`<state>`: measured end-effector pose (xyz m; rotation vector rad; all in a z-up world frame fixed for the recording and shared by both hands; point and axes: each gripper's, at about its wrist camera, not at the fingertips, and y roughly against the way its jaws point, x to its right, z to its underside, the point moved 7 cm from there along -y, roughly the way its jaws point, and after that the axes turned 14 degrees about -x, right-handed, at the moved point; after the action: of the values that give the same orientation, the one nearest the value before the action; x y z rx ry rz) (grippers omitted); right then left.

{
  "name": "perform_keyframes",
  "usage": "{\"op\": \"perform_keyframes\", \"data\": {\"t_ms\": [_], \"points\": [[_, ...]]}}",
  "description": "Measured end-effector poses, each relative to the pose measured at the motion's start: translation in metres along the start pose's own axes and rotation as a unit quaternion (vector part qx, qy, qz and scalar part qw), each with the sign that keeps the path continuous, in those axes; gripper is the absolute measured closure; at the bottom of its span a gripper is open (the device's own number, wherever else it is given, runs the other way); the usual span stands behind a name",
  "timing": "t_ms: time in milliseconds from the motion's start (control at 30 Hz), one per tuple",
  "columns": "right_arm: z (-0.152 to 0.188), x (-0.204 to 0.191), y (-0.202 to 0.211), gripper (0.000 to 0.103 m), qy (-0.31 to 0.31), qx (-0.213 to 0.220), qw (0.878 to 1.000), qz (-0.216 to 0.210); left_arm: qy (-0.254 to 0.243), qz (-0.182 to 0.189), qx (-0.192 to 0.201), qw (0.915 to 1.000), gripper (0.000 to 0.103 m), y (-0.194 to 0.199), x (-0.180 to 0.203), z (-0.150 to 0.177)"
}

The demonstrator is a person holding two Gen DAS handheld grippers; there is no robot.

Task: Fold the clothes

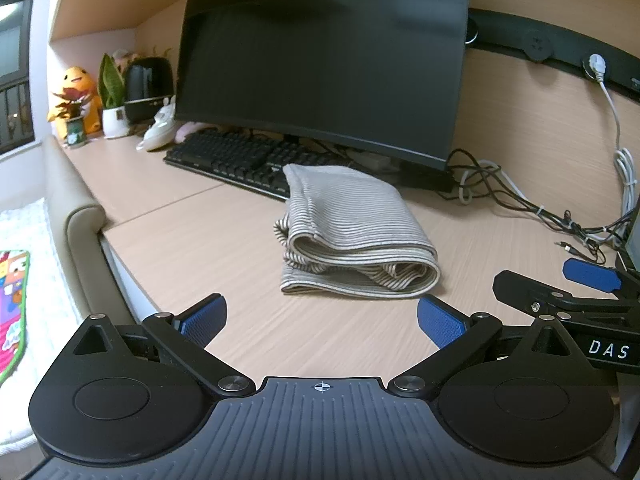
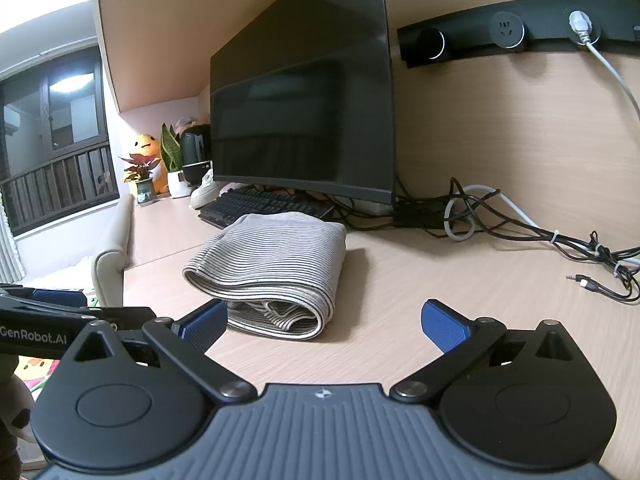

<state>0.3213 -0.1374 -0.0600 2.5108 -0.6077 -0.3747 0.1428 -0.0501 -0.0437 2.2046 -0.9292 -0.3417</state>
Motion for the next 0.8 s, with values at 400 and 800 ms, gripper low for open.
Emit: {"op": "perform_keyframes", "data": {"t_ms": [400,800], "points": [[0.0005,-0.0006,-0.0009,0.0,0.002,-0.003,1.0,-0.006,0.003,0.0,0.0,1.0,0.0,0.0006,-0.0016,0.0007],[0.0005,-0.0007,-0.0015,0.0,0.003,-0.005,1.0,-0.005,0.003,0.001,0.001,1.0,0.0,0.001,-0.0025,0.0019]]}}
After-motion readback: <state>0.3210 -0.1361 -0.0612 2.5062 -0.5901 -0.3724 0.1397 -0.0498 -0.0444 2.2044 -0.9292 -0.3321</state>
